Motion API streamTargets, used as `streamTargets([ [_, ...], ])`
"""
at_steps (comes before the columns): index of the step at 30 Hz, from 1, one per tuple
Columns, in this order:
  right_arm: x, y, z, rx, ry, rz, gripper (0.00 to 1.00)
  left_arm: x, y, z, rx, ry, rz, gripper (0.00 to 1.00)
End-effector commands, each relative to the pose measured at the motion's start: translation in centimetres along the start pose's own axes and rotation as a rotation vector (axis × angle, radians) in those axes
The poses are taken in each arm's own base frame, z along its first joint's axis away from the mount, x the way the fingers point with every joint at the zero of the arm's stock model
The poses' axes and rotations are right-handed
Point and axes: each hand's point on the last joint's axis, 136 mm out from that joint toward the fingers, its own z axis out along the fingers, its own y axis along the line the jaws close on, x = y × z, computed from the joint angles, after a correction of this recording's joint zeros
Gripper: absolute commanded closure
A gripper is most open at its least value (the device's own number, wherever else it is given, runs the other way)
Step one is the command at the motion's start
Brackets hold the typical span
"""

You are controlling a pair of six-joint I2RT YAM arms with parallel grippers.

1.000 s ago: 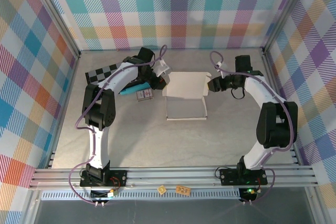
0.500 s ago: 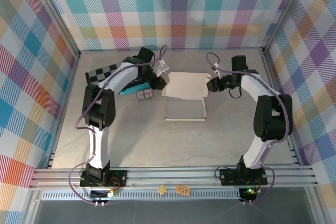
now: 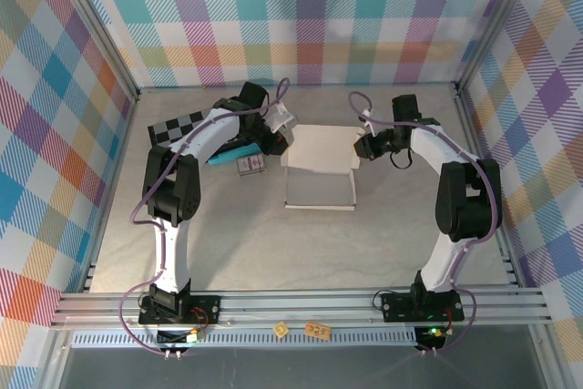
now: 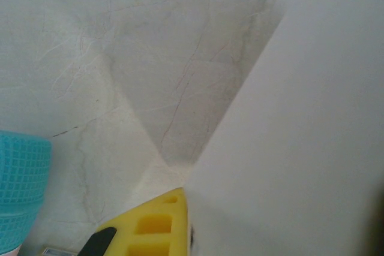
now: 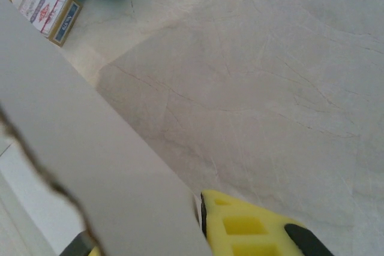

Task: Fold the paper box

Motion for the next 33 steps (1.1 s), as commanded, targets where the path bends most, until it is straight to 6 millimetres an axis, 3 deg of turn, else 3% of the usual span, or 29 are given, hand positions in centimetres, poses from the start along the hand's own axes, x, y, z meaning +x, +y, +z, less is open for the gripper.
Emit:
streamTargets([
  [1, 0.0, 0.4, -0.6, 0.012, 0.001, -0.033, 0.84, -0.6, 0.6, 0.1, -0.01, -0.019, 0.006, 1.0],
  [8, 0.4, 0.2, -0.6, 0.03, 0.005, -0.022, 0.86, -0.6, 0.7, 0.1, -0.016, -0.017, 0.003, 1.0],
  [14, -0.2, 0.1, -0.6, 0.035, -0.019, -0.018, 1.0, -0.8, 0.7, 0.2, -0.018, -0.023, -0.008, 0.99],
  [17, -0.4, 0.0, -0.6, 0.057, -0.027, -0.026, 1.0, -0.6, 1.1, 0.2, -0.047, -0.015, -0.036, 0.92],
  [29, -0.6, 0.0, -1.1, 0.098, -0.057, -0.057, 1.0, -0.5, 2.0, -0.4, -0.131, -0.03, -0.067, 0.85],
  [33, -0.7, 0.1, -1.2, 0.093, -0.062, -0.057, 1.0, -0.6, 1.9, -0.1, -0.11, -0.03, -0.064, 0.87],
])
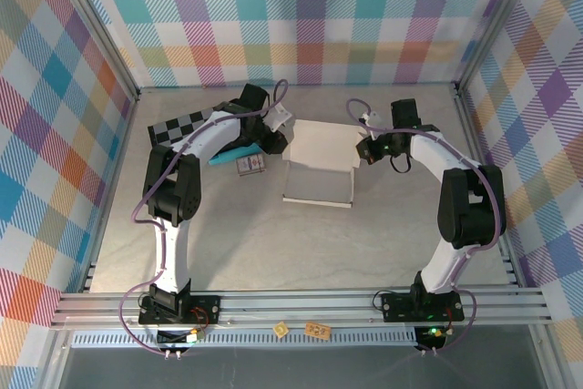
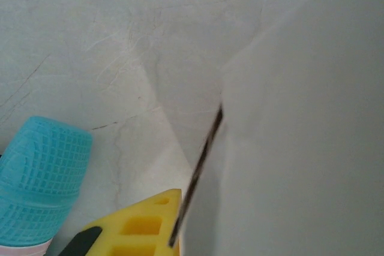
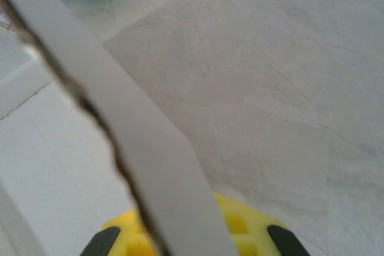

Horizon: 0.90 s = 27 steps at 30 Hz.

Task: Fold the paper box

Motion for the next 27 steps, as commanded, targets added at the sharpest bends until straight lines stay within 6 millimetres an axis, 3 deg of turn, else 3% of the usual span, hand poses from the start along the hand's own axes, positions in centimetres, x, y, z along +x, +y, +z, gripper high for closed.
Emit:
streamTargets([
  [1, -1.2, 0.4, -0.9, 0.001, -0.045, -0.022, 1.0, -0.9, -0.3, -0.9, 0.003, -0.027, 0.014, 0.87],
  [10, -1.2, 0.6, -0.9, -0.006, -0.048, -0.033, 1.0, -2.8, 0.0, 0.2, 0.006, -0.069, 0.027, 0.78],
  [15, -1.2, 0.5, -0.8, 0.001, -0.047, -0.031, 1.0, -3.8, -0.4, 0.5, 0.043, -0.091, 0.023, 0.89],
  [21, -1.5, 0.0, -0.7, 0.02, -0.048, -0.012, 1.0, -3.2, -1.2, 0.9, 0.047, -0.071, 0.014, 1.0],
  [27, -2.8, -0.7, -0.6, 0.11, -0.062, 0.077, 1.0, -4.9, -0.1, 0.9, -0.114, -0.126, -0.126, 1.0],
])
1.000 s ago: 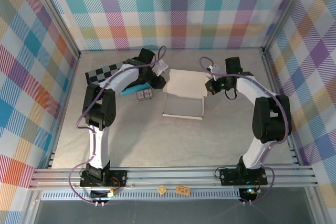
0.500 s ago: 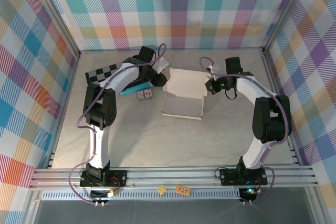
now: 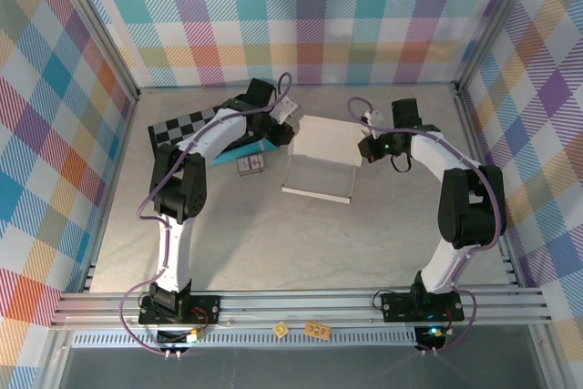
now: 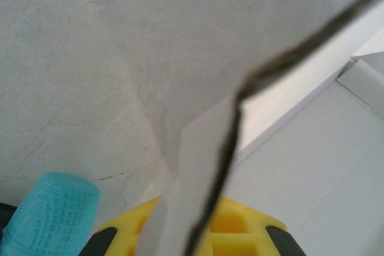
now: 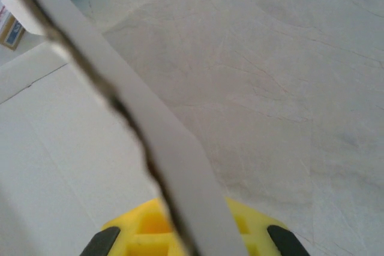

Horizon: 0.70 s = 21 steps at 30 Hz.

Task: Fold the paper box

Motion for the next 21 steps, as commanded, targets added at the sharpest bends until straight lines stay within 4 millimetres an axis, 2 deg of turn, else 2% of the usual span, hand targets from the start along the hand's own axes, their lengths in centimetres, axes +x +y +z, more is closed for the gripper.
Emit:
streamTargets([
  [1, -2.9, 0.1, -0.6, 0.084, -0.075, 0.044, 1.0, -1.8, -0.2, -0.1, -0.101, -0.067, -0.099, 1.0],
  [4, -4.1, -0.7, -0.1, 0.194, -0.121, 0.125, 1.0, -3.6, -0.3, -0.5, -0.149, -0.149, -0.196, 1.0],
  [9, -7.3, -2.4, -0.5, 0.341, -0.283, 0.29, 1.0, -6.2, 0.0, -1.6, -0.205, -0.263, -0.29, 1.0],
  [10, -8.0, -2.5, -0.6, 0.352, -0.334, 0.312, 1.0, -7.1, 0.1, -2.0, -0.204, -0.311, -0.298, 1.0],
  [13, -9.9, -1.8, -0.1, 0.308, -0.428, 0.356, 1.0, -8.0, -0.3, -2.3, -0.172, -0.385, -0.32, 1.0],
  [16, -10.3, -0.9, 1.4, 0.313, -0.413, 0.352, 1.0, -7.8, -0.5, -2.0, -0.153, -0.407, -0.344, 1.0],
  [21, -9.0, 0.0, 3.0, 0.307, -0.438, 0.351, 1.0, -6.7, -0.9, -1.2, -0.121, -0.429, -0.393, 1.0],
])
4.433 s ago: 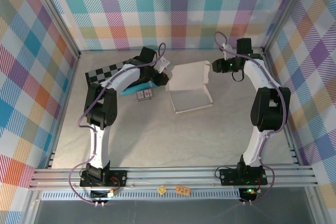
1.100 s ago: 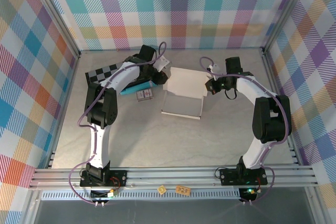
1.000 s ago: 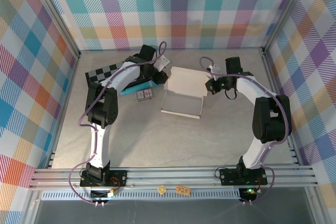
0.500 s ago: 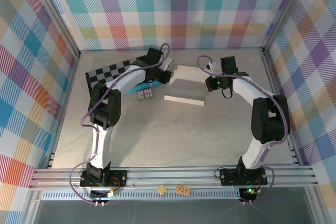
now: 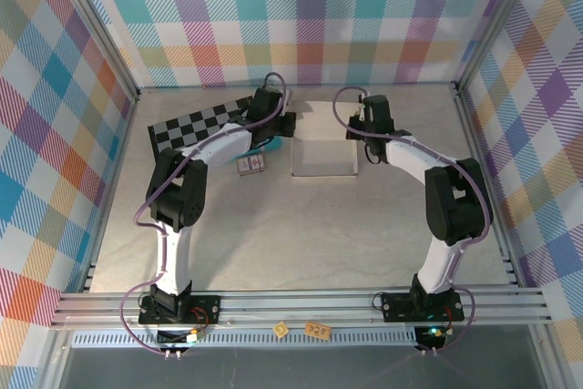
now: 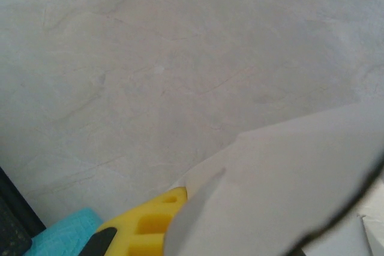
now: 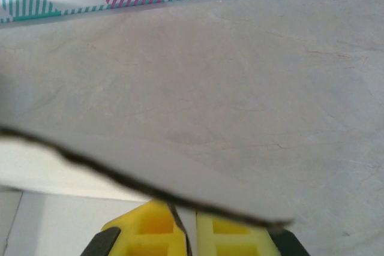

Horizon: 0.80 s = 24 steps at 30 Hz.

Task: Fold the paper box

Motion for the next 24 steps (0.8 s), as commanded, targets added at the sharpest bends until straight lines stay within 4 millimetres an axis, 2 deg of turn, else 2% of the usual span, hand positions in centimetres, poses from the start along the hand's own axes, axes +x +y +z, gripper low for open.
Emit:
streamTargets([
  [1, -0.1, 3.3, 0.0, -0.107, -0.085, 0.042, 1.0, -1.8, -4.1, -1.2, 0.148, -0.093, -0.045, 1.0],
  [12, 4.7, 2.7, -1.3, -0.18, -0.16, -0.04, 1.0, 1.1, -4.5, -1.6, 0.224, -0.229, -0.01, 1.0],
  [15, 5.8, 2.2, -1.1, -0.157, -0.122, -0.057, 1.0, 2.1, -4.3, -1.6, 0.217, -0.235, -0.005, 1.0],
  [20, 6.8, 1.1, -1.4, -0.075, -0.039, -0.061, 1.0, 5.2, -4.4, -1.7, 0.177, -0.185, 0.046, 1.0],
  [24, 7.5, 1.1, -2.2, -0.056, 0.043, -0.015, 1.0, 8.1, -4.5, -2.0, 0.127, -0.136, 0.081, 1.0],
])
